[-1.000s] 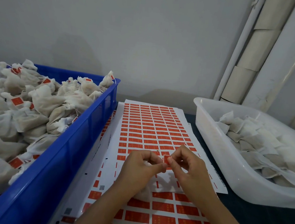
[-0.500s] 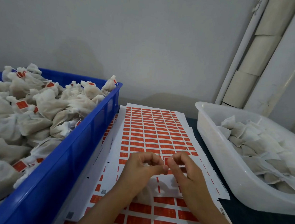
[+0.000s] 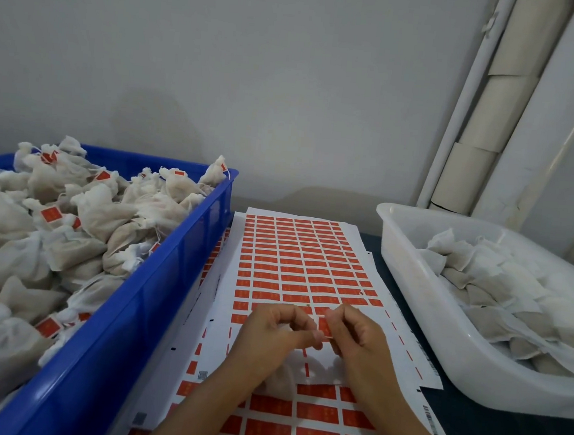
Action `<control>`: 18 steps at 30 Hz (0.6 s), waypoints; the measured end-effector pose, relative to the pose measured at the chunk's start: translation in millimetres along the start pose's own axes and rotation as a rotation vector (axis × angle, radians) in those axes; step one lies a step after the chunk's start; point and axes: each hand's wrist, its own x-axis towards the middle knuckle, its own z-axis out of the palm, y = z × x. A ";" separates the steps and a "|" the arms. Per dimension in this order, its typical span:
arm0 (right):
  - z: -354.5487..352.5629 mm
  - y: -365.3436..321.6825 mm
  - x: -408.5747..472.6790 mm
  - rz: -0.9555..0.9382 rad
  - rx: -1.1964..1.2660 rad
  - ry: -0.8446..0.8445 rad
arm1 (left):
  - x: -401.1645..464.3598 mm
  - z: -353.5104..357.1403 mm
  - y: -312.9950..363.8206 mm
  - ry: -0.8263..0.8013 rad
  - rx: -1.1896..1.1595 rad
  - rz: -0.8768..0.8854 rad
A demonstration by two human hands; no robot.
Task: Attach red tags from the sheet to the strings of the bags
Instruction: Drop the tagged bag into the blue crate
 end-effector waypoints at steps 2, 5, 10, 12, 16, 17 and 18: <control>-1.5 0.7 0.7 -0.060 -0.058 0.020 | 0.0 1.4 0.4 -0.006 0.033 -0.007; -2.4 1.2 1.4 -0.099 -0.055 0.076 | -0.2 -2.1 -0.5 -0.032 0.072 -0.010; 1.4 4.1 -2.5 -0.037 -0.002 -0.001 | -6.3 -23.4 1.5 -0.086 0.308 -0.092; 2.8 5.3 -3.9 -0.019 0.028 -0.008 | -10.7 -33.9 2.2 -0.113 0.382 -0.130; 1.4 5.8 -4.3 0.012 0.098 -0.007 | -20.8 -51.8 0.8 -0.141 0.477 -0.172; 0.9 5.8 -4.5 0.019 0.114 -0.007 | -23.2 -53.9 0.3 -0.143 0.493 -0.170; 0.1 5.6 -4.6 0.025 0.124 -0.007 | -25.5 -54.2 0.6 -0.145 0.507 -0.165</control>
